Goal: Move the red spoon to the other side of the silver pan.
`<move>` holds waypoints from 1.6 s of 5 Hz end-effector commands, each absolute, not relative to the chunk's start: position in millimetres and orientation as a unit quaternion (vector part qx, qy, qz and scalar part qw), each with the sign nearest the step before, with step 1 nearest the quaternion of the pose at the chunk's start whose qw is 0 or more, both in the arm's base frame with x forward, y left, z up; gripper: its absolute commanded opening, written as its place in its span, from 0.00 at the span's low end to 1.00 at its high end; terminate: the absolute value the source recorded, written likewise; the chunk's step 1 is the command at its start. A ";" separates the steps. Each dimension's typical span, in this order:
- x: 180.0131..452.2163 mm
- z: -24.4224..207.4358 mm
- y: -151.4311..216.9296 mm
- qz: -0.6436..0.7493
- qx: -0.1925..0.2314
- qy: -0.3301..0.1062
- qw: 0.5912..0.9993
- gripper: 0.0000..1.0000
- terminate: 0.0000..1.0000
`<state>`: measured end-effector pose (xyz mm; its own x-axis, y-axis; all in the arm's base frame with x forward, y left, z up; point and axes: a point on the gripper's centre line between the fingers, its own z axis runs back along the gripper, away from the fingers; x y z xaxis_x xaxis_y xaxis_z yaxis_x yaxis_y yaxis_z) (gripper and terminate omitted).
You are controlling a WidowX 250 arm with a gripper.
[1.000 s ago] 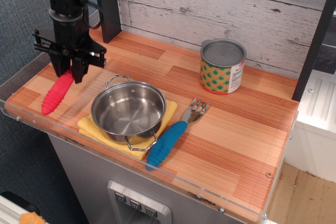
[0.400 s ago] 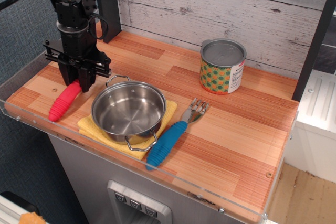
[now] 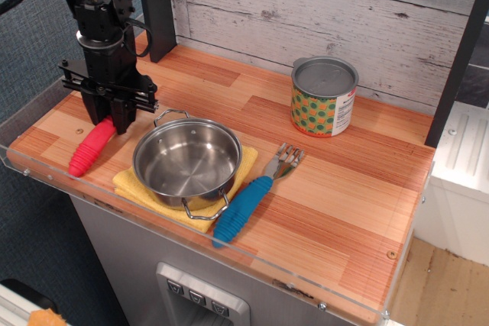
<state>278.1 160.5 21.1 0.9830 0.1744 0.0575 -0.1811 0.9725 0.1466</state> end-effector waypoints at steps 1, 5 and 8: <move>274.5 36.5 163.8 0.093 0.082 -0.035 0.992 1.00 0.00; 264.7 67.0 164.2 0.131 0.096 -0.055 0.985 1.00 0.00; 282.8 95.3 140.2 0.171 0.071 -0.042 0.982 1.00 0.00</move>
